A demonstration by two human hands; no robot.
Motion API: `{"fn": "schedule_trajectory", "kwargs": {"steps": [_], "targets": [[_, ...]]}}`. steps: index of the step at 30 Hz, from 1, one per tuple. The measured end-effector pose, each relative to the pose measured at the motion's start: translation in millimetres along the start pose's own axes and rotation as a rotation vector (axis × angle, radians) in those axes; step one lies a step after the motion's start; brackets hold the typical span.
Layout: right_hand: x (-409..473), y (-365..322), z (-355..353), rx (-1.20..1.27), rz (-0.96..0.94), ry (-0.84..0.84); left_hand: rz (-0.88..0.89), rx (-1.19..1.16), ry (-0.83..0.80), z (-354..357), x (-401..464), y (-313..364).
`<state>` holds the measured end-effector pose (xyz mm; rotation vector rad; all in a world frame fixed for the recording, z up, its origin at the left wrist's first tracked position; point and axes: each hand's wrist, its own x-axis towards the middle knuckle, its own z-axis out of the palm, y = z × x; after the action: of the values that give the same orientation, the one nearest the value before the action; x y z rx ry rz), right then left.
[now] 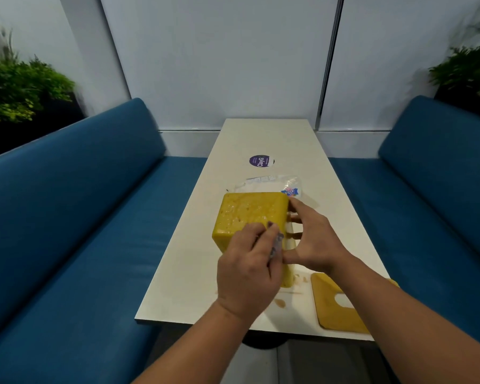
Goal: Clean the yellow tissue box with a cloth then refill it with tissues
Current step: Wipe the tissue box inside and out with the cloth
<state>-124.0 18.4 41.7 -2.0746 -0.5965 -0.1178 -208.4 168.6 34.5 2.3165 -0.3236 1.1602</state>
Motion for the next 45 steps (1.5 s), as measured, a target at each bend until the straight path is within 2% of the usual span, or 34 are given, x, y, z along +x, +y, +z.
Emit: {"fn": "schedule_trajectory", "kwargs": {"steps": [3, 7, 13, 19, 25, 30, 32, 33, 36, 37, 38, 41, 45], "targets": [[-1.8, 0.9, -7.3, -0.002, 0.006, 0.012, 0.122, 0.076, -0.041, -7.6, 3.4, -13.3], [-3.4, 0.6, -12.8, -0.075, 0.001, -0.018, 0.108, 0.164, -0.041, -25.3, 0.0, -39.3], [-4.2, 0.1, -9.1, -0.058, -0.038, 0.007, 0.286, 0.149, -0.133, -14.0, 11.0, -9.1], [-11.4, 9.6, -16.0, -0.048, -0.009, -0.001, 0.123, 0.183, -0.075, -35.6, -0.6, -55.5], [-9.2, 0.1, -9.2, -0.065, -0.087, -0.020, 0.262, 0.094, -0.209, -21.1, 4.2, -6.9], [-12.8, 7.4, -16.5, -0.047, -0.097, -0.018, 0.208, 0.102, -0.184, -33.6, 1.7, -35.3], [-16.4, 12.4, -19.9, -0.020, -0.079, -0.028, 0.113, 0.055, -0.179, -42.2, 0.8, -49.0], [-18.6, 14.5, -21.2, 0.001, -0.067, -0.031, -0.020, -0.044, -0.169, -45.4, 0.5, -52.7], [-22.7, 16.8, -23.3, 0.055, -0.050, -0.047, -0.735, -0.551, -0.124, -48.8, 11.3, -54.7], [-23.1, 16.3, -22.9, 0.066, -0.050, -0.063, -0.914, -0.702, -0.148, -48.6, 14.6, -53.9], [-23.4, 15.8, -22.0, 0.077, -0.051, -0.081, -1.005, -0.809, -0.183, -48.2, 16.5, -53.1], [-24.0, 15.1, -18.9, 0.119, -0.030, -0.126, -1.021, -0.929, -0.247, -47.3, 15.9, -50.2], [-27.0, 14.5, -13.5, 0.151, -0.011, -0.174, -1.019, -0.882, -0.227, -40.6, 6.5, -53.0]]}}
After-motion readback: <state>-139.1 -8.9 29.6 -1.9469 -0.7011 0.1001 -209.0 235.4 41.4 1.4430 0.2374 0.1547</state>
